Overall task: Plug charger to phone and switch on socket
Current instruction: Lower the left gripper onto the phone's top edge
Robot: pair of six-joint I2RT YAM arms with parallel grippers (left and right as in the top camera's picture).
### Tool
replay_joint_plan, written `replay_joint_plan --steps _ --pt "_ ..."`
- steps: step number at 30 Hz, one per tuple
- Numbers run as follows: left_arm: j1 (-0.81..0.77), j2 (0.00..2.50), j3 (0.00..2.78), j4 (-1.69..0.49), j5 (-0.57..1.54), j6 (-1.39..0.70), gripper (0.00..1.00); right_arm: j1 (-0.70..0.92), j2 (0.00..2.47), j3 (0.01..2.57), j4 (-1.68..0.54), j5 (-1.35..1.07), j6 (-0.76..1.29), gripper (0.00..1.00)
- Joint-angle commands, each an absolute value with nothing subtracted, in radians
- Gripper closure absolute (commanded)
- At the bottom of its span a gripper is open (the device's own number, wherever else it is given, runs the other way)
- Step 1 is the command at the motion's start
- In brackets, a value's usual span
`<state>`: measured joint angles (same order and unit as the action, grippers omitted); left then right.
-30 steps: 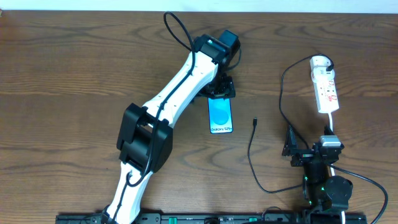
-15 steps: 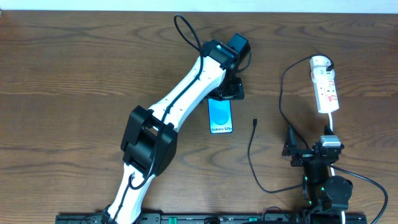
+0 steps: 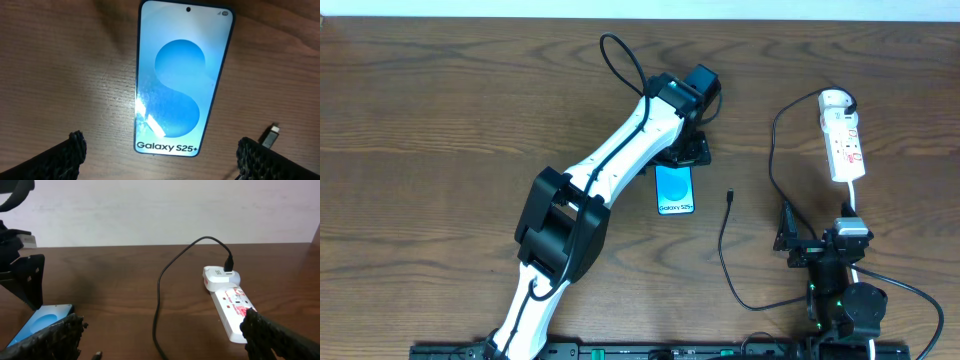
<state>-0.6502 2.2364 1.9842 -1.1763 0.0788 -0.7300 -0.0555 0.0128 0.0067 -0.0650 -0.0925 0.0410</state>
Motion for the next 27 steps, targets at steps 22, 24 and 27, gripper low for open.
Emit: replay_joint_plan --steps 22,24,27 --pt "-0.654 2.282 1.98 -1.176 0.066 -0.738 0.03 -0.051 0.009 0.006 -0.07 -0.088 0.047 0.01" --pt "-0.654 2.284 1.98 -1.176 0.066 -0.738 0.02 -0.05 0.009 0.006 -0.07 -0.088 0.047 0.01" --pt "-0.654 2.284 1.98 -1.176 0.066 -0.738 0.02 -0.051 0.009 0.006 -0.07 -0.088 0.047 0.01"
